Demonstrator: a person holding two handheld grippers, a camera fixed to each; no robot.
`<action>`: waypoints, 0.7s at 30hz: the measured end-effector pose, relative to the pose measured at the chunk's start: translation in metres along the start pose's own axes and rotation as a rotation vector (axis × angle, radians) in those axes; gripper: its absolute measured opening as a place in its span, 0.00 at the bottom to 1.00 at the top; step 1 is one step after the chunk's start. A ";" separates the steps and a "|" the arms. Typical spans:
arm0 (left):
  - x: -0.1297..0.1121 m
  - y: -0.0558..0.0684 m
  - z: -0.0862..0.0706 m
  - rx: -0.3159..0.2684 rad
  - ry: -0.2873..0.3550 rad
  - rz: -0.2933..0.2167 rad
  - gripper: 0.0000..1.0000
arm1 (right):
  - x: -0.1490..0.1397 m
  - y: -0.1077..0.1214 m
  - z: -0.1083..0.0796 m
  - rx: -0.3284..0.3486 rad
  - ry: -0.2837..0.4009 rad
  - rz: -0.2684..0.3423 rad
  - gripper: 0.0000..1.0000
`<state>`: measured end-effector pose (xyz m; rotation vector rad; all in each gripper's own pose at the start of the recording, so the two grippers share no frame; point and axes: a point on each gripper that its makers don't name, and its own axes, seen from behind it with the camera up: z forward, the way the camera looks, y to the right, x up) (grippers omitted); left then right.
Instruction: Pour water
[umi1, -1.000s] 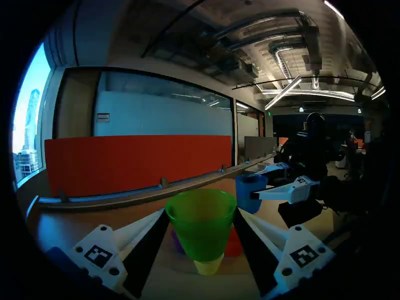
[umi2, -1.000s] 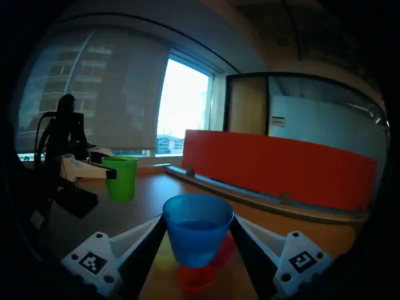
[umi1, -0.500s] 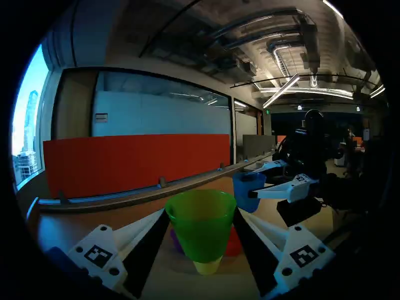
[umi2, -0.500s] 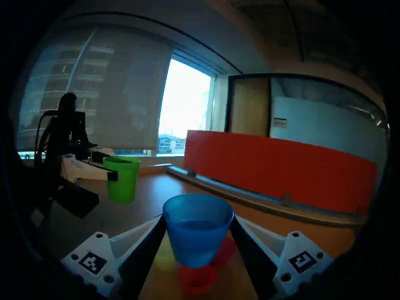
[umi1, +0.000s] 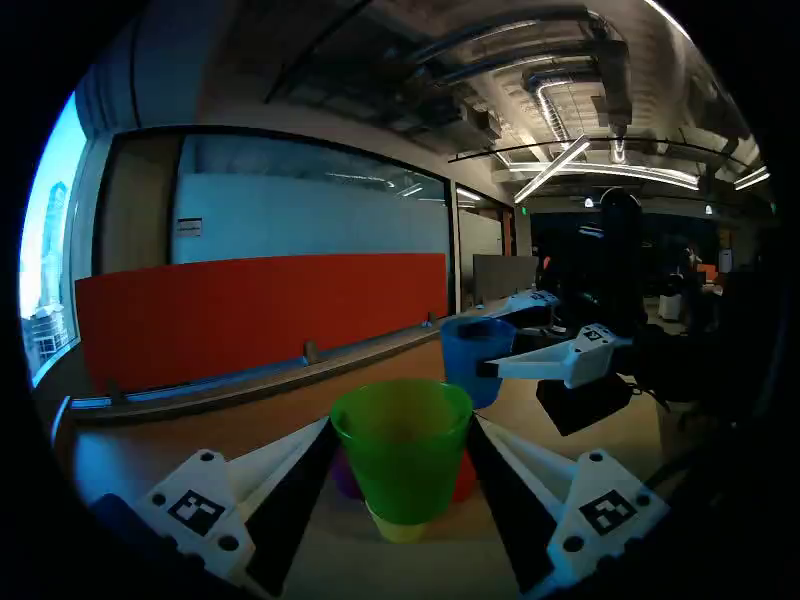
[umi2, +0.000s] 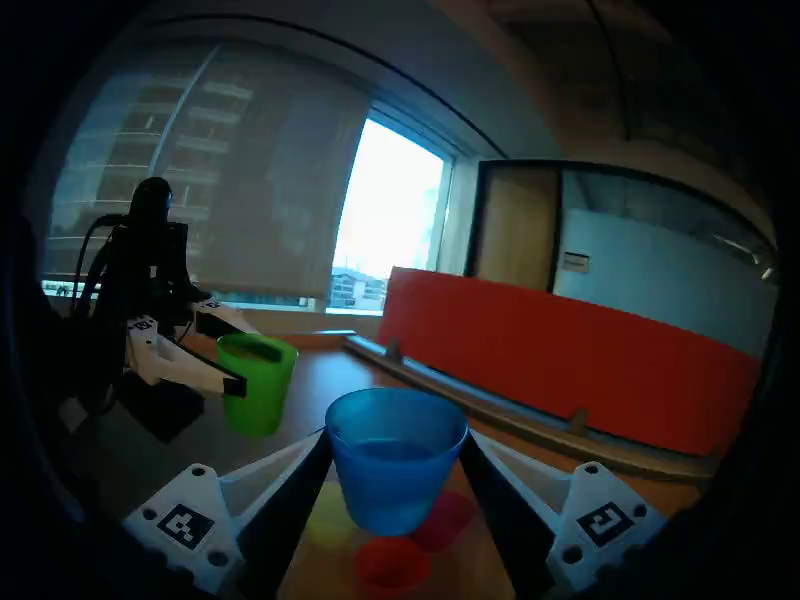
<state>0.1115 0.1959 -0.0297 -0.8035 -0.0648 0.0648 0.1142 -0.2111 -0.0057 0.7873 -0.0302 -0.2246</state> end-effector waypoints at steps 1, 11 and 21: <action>-0.001 0.001 0.000 -0.002 -0.003 0.001 0.87 | 0.001 -0.001 0.001 0.004 0.000 -0.009 0.90; -0.012 0.013 0.004 -0.029 -0.028 0.001 0.87 | 0.011 -0.009 0.013 0.045 -0.006 -0.129 0.90; -0.023 0.021 0.007 -0.048 -0.045 0.000 0.87 | 0.023 -0.014 0.024 0.076 -0.021 -0.265 0.90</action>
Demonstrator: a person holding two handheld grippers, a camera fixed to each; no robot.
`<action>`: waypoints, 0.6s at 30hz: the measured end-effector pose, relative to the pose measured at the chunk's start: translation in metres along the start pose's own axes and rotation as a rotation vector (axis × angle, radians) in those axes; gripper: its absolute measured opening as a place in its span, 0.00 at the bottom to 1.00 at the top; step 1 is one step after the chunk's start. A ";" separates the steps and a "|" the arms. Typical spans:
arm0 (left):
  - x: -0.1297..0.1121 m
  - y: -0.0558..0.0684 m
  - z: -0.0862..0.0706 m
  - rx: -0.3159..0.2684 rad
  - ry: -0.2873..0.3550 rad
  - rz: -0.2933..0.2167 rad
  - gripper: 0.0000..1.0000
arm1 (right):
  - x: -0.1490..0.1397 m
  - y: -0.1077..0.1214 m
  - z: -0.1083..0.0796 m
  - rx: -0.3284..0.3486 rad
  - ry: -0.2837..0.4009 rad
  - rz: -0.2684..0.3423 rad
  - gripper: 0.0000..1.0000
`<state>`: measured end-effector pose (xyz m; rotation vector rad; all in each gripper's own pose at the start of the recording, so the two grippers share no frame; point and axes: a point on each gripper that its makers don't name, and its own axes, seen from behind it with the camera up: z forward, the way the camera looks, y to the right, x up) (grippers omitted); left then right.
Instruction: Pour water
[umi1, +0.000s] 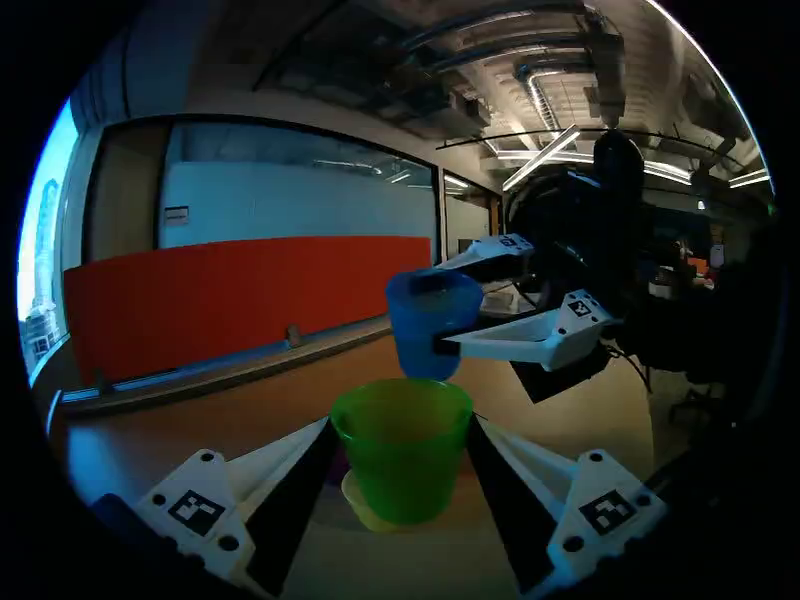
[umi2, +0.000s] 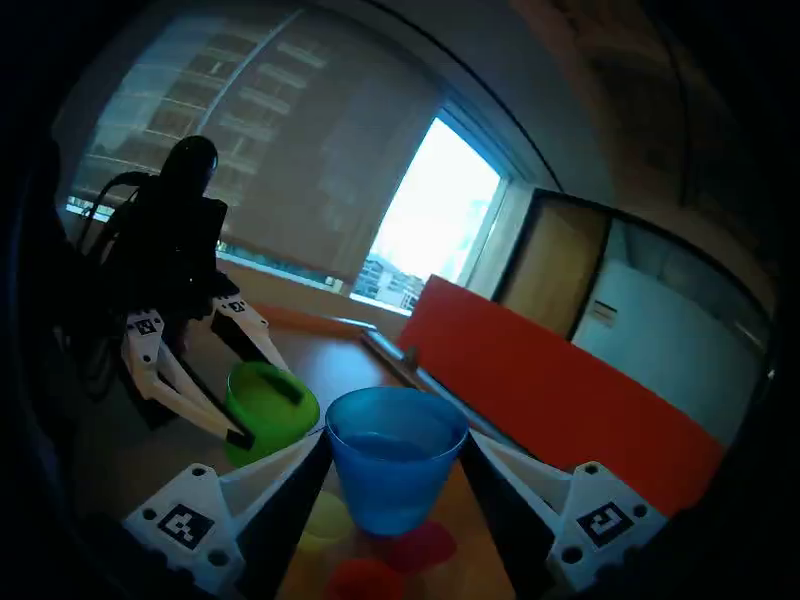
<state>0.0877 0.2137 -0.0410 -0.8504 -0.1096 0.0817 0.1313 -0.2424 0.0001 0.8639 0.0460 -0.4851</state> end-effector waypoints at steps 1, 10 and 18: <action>-0.001 0.001 0.000 -0.002 0.000 0.000 0.87 | 0.001 0.000 0.001 0.002 -0.001 -0.013 0.90; -0.006 0.008 0.004 -0.020 -0.006 -0.003 0.87 | 0.010 -0.004 0.010 0.027 -0.013 -0.130 0.90; -0.008 0.014 0.005 -0.037 -0.009 -0.001 0.87 | 0.013 -0.004 0.015 0.034 -0.029 -0.218 0.91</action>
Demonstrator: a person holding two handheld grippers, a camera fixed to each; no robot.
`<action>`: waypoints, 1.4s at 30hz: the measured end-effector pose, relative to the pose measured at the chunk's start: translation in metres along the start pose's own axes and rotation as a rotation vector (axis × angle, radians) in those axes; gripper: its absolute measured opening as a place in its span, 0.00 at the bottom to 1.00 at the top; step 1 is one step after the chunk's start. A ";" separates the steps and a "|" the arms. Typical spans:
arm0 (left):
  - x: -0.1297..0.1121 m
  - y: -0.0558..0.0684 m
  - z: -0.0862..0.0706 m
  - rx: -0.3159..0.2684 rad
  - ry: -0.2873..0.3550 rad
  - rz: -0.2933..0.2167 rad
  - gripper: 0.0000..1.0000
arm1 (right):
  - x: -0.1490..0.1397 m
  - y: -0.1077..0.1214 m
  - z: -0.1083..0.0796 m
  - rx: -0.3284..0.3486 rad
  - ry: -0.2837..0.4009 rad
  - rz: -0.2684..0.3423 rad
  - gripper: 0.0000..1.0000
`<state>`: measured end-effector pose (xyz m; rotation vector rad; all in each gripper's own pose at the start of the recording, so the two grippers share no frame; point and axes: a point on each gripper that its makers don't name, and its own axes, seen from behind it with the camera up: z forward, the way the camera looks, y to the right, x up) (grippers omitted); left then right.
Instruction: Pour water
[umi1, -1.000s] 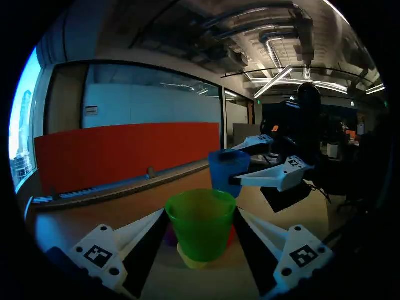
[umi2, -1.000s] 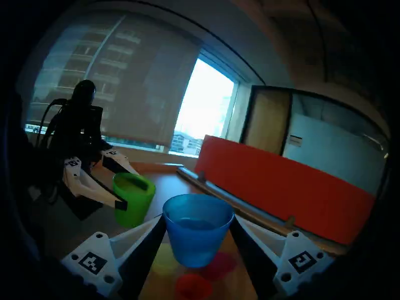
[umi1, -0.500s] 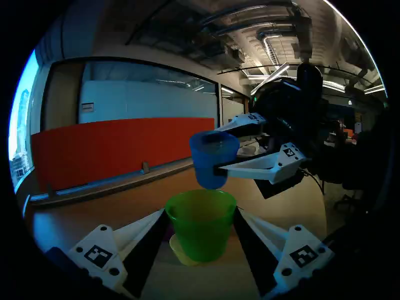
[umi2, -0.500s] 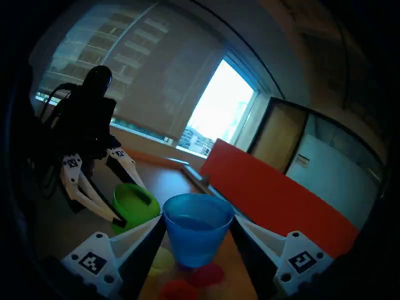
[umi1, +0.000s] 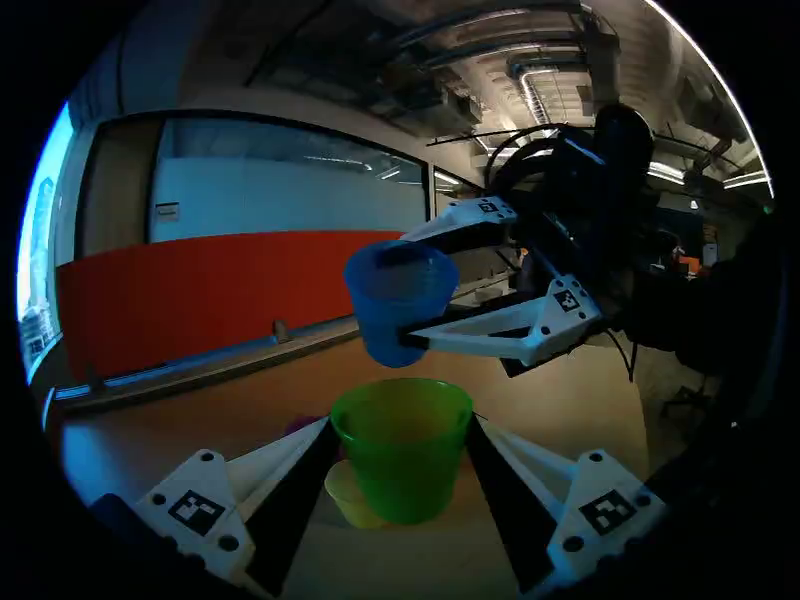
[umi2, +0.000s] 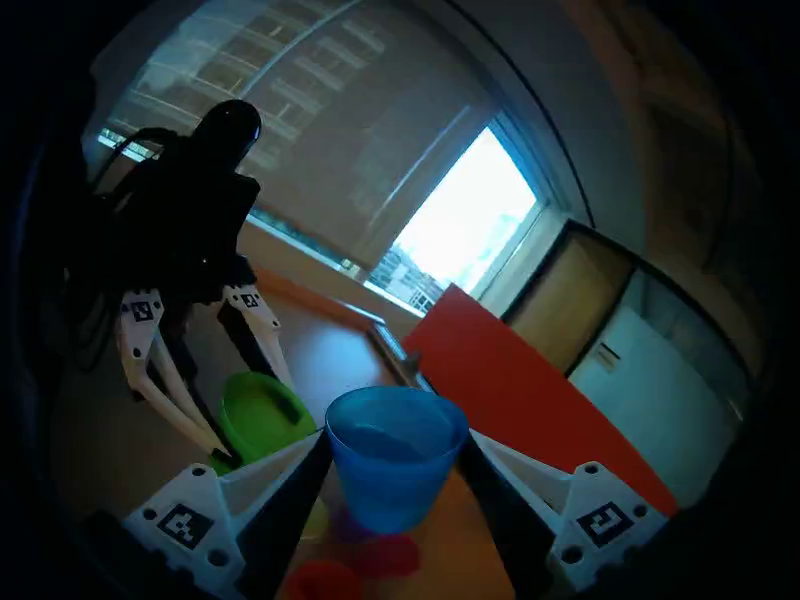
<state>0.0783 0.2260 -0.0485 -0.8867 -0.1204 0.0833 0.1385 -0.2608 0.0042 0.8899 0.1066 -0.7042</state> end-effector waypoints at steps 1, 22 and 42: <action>0.000 0.000 0.000 -0.001 0.000 0.000 0.87 | 0.000 0.000 0.000 0.002 -0.002 -0.010 0.91; 0.005 0.007 0.003 -0.015 0.016 0.000 0.87 | 0.007 0.001 0.005 0.023 -0.036 -0.211 0.90; 0.008 0.010 0.005 -0.027 0.019 0.008 0.87 | 0.014 0.004 0.010 0.042 -0.064 -0.370 0.90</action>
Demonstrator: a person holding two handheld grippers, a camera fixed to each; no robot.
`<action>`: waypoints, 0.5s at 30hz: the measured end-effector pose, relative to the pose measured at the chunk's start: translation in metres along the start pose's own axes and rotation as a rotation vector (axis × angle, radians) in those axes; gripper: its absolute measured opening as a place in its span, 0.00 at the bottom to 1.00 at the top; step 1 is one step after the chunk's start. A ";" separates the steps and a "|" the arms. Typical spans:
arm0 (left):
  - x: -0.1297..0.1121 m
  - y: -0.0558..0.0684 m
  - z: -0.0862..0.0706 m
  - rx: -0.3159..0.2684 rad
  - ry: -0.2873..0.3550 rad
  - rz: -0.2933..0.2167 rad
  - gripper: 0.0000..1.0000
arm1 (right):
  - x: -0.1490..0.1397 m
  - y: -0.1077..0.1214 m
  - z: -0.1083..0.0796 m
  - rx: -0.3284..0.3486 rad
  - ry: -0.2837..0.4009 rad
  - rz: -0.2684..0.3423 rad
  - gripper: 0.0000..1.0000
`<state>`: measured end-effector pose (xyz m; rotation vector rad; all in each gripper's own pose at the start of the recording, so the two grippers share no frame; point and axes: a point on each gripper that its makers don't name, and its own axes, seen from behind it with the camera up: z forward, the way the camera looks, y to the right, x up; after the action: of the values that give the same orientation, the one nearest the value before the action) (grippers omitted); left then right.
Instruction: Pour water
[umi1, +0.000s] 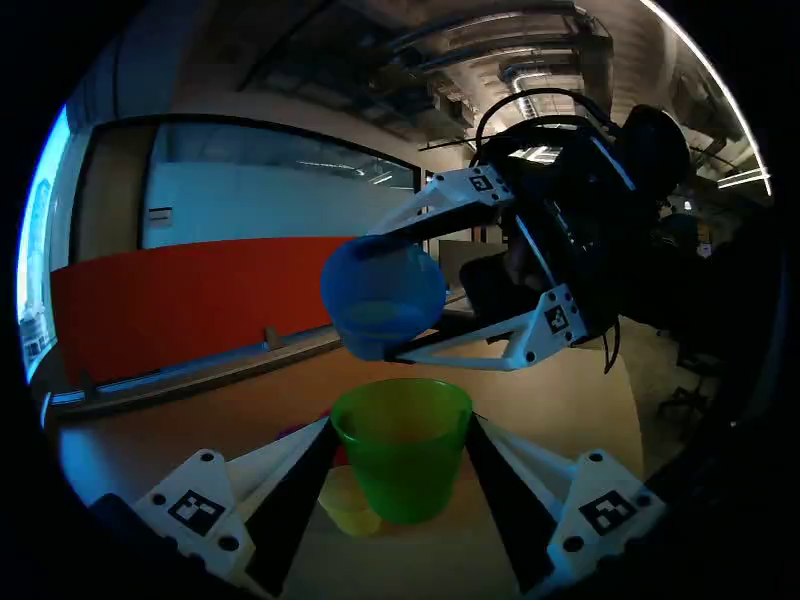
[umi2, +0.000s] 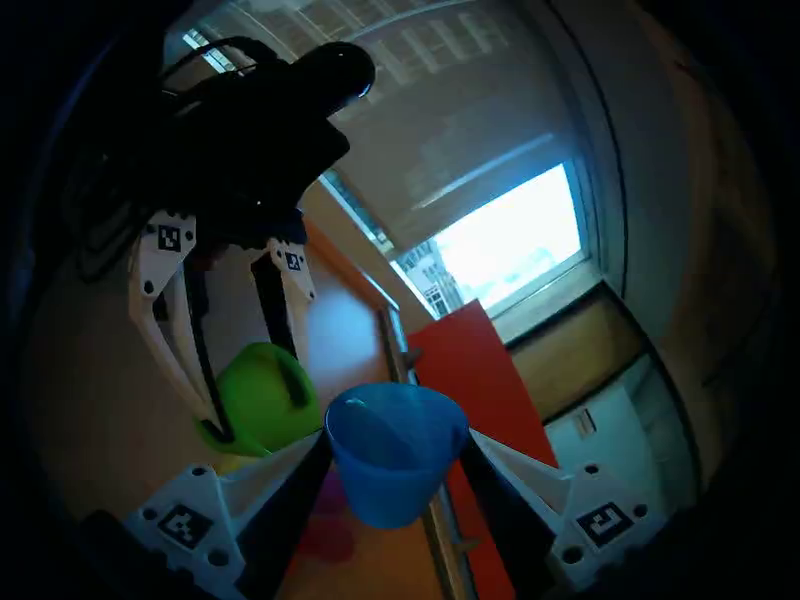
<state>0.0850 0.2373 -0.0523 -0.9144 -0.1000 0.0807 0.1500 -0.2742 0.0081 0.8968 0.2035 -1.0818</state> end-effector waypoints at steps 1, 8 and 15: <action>0.001 0.000 0.000 -0.001 0.001 0.001 0.87 | 0.000 0.001 0.000 0.000 -0.002 -0.009 0.90; 0.003 0.001 0.001 -0.003 0.006 0.000 0.87 | 0.003 0.004 0.001 0.003 -0.009 -0.055 0.90; 0.005 0.003 0.000 -0.005 0.007 0.005 0.87 | 0.003 0.005 0.000 0.003 -0.016 -0.091 0.90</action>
<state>0.0900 0.2398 -0.0539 -0.9198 -0.0916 0.0815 0.1555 -0.2759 0.0091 0.8881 0.2314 -1.1736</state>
